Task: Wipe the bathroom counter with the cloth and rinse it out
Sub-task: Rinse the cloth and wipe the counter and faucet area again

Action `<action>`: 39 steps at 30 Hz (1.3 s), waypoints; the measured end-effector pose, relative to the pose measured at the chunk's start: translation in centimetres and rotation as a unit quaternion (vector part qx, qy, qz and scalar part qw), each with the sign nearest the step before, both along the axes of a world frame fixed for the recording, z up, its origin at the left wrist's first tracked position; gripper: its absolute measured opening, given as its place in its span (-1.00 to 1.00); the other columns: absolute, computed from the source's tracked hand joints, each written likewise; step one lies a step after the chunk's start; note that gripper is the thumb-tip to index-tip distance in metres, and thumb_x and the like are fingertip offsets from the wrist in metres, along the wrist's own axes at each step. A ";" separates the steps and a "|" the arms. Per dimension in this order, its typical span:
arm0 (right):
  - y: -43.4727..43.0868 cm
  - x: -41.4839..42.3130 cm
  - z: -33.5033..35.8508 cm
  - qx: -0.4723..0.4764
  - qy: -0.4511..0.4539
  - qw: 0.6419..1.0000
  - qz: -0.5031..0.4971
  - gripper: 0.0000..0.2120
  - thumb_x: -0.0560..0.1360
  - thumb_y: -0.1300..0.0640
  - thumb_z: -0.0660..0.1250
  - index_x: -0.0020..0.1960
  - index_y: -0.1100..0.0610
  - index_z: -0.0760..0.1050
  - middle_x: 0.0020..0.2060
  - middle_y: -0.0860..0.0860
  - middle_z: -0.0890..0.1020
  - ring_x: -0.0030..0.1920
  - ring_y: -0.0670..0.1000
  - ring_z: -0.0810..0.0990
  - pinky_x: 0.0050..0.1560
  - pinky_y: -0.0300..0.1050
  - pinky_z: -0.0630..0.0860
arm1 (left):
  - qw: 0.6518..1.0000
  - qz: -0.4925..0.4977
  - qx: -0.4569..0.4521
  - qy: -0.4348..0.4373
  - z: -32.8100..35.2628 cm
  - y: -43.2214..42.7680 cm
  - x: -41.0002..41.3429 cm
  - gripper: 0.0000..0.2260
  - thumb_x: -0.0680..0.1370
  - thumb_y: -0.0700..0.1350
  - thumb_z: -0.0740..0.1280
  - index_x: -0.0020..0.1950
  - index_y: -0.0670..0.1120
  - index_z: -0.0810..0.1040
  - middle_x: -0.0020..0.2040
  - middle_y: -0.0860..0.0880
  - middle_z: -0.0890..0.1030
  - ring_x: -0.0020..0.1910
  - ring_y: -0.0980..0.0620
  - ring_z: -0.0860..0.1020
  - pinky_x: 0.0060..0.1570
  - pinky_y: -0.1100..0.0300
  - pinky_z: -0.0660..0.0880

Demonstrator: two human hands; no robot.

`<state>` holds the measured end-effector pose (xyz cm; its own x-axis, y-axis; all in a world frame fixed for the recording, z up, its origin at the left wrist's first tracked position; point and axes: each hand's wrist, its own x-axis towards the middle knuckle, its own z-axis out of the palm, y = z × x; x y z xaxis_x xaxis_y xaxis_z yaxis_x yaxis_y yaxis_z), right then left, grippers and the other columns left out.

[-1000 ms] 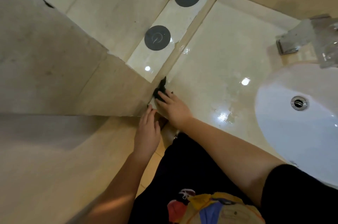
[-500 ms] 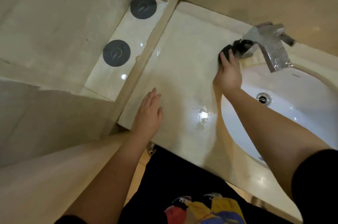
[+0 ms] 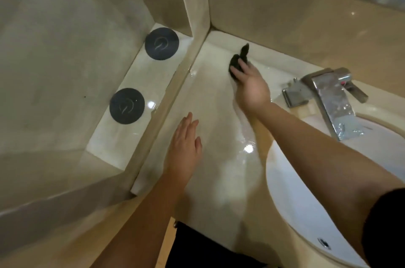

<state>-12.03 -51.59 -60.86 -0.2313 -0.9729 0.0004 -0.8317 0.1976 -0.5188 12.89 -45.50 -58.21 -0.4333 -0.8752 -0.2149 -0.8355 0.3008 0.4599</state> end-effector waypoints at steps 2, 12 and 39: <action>-3.8 -0.5 0.6 0.036 0.011 0.999 -0.038 -0.54 0.55 0.28 0.21 0.44 0.12 0.35 0.50 0.15 0.22 0.49 0.20 0.16 0.46 0.00 0.16 | 1.000 -0.002 0.003 -0.011 -0.1 -1.2 -0.5 -0.62 0.61 -0.15 0.18 0.45 -0.07 0.33 0.55 0.03 0.16 0.53 0.03 0.11 0.44 0.03 0.25; -6.0 6.9 0.2 0.006 0.017 0.995 0.096 -0.61 0.58 0.20 0.21 0.41 0.11 0.40 0.47 0.12 0.29 0.49 0.20 0.16 0.48 0.04 0.05 | 0.994 0.047 -0.059 0.074 0.3 -1.9 0.2 -0.66 0.59 -0.21 0.17 0.36 -0.14 0.45 0.48 -0.03 0.33 0.44 -0.03 0.33 0.29 -0.08 0.43; 9.6 8.2 -1.2 0.005 0.070 0.995 0.077 -0.43 0.33 0.27 0.41 0.34 0.15 0.48 0.38 0.16 0.43 0.38 0.27 0.36 0.41 0.11 0.26 | 0.997 0.062 0.018 0.044 0.3 4.7 2.7 -0.70 0.61 -0.16 0.17 0.35 -0.08 0.43 0.48 0.05 0.29 0.46 0.06 0.26 0.32 -0.02 0.40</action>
<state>-3.81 -42.04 -62.09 -0.0788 -0.9968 0.0124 -0.9165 0.0675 -0.3943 15.55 -40.79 -57.92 -0.3408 -0.9155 -0.2138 -0.8214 0.1792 0.5415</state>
